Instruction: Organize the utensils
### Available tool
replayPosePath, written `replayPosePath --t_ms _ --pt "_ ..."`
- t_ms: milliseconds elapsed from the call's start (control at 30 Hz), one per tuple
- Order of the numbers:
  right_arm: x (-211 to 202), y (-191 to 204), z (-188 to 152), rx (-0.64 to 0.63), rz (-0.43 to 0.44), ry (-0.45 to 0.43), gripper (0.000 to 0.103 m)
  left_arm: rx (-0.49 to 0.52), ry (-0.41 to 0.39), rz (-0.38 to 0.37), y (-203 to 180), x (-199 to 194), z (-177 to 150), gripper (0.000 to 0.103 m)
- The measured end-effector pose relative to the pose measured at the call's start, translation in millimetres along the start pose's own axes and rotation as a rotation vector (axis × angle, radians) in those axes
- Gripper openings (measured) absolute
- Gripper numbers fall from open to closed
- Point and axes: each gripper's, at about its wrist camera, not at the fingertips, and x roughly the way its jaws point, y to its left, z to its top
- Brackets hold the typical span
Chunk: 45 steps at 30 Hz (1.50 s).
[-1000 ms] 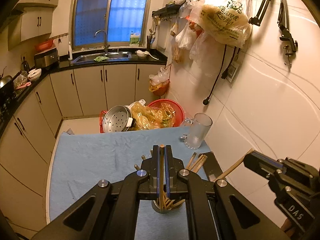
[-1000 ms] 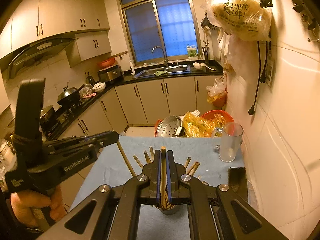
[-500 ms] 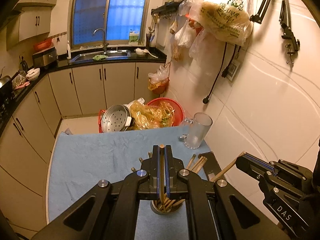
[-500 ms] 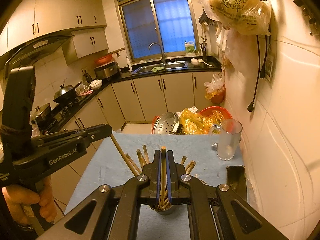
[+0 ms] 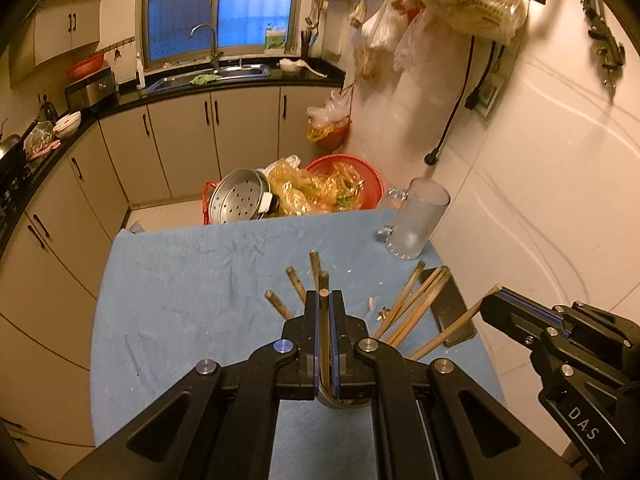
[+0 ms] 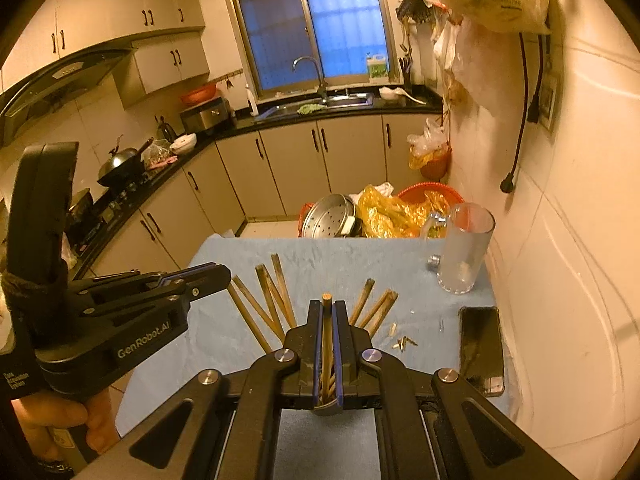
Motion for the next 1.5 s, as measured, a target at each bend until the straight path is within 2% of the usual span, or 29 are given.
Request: replayPosePath --t_ms 367,433,700,733,800,867,967,1000,1033,1267,1500 --pt "19 -11 -15 0.025 -0.001 0.067 0.006 0.003 0.036 0.017 -4 18 -8 0.005" --pt "22 -12 -18 0.021 -0.002 0.076 0.009 0.008 0.033 0.029 -5 17 -9 0.005" --pt "19 -16 -22 0.055 -0.018 0.070 0.012 -0.023 0.028 0.032 -2 10 -12 0.007" --pt "17 -16 -22 0.058 -0.021 0.067 0.013 -0.026 0.028 0.030 -2 8 -13 0.011" --pt "12 -17 -23 0.065 -0.028 0.060 0.019 -0.029 0.019 0.032 -1 3 -15 0.025" --pt "6 -19 -25 0.072 -0.034 0.050 0.026 -0.032 -0.014 0.036 -2 -8 -19 0.048" --pt "-3 -20 -28 0.083 -0.040 0.039 0.042 -0.034 -0.052 0.052 -2 -23 -26 0.057" --pt "-6 -21 -31 0.089 -0.040 0.033 0.056 -0.033 -0.056 0.057 -1 -26 -28 0.059" --pt "-10 -22 -35 0.097 -0.038 0.024 0.065 -0.031 -0.056 0.062 -1 -29 -31 0.065" --pt "-18 -14 -70 0.087 -0.026 0.028 0.079 -0.036 -0.052 0.107 5 -41 -70 0.081" --pt "-18 3 -123 0.002 -0.030 -0.024 0.083 -0.021 -0.074 0.130 11 -33 -122 0.083"
